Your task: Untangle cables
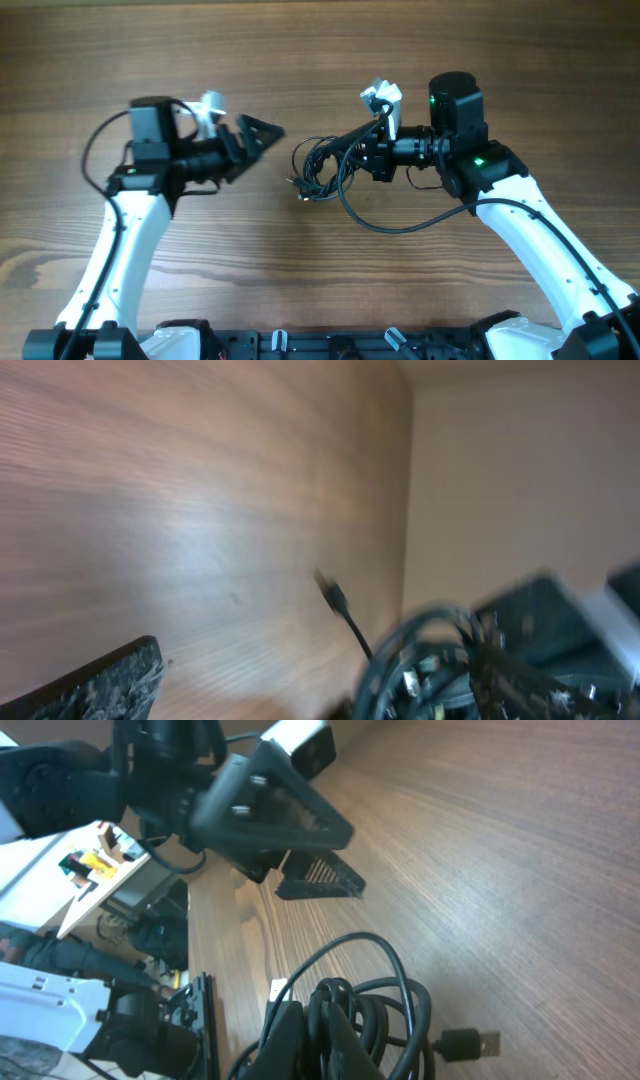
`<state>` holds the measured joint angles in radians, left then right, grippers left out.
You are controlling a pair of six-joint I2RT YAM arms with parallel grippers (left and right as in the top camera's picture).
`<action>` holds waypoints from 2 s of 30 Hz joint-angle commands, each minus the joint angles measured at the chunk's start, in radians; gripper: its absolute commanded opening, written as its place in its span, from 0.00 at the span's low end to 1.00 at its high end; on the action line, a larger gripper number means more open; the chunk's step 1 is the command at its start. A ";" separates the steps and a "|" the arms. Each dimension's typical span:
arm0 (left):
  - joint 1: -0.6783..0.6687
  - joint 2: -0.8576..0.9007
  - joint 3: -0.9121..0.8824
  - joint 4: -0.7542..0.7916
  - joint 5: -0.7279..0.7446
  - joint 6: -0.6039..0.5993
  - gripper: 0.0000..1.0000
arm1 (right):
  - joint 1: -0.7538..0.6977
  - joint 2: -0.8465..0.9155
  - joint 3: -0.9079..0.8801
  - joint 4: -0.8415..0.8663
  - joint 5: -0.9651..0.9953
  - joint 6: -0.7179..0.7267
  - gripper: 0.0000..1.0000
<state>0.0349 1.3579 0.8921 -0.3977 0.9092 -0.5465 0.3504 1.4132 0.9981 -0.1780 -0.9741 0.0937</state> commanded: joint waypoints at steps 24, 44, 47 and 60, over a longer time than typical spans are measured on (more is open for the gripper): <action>-0.056 0.052 0.004 -0.047 -0.321 0.076 0.04 | -0.117 0.004 0.024 -0.095 0.418 0.514 0.64; -0.142 -0.004 0.004 -0.145 -0.319 0.480 0.04 | 0.194 0.218 0.025 0.043 0.352 -0.021 0.04; -0.142 -0.004 0.004 -0.161 -0.348 0.417 0.11 | 0.135 0.205 0.025 0.185 0.332 0.304 0.04; -0.142 -0.003 0.004 -0.006 -0.551 0.006 0.04 | -0.035 0.200 0.024 0.074 0.402 0.571 0.47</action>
<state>-0.1230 1.3483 0.9123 -0.4435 0.4252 -0.4747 0.3218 1.6260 1.0054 -0.0147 -0.6727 0.7147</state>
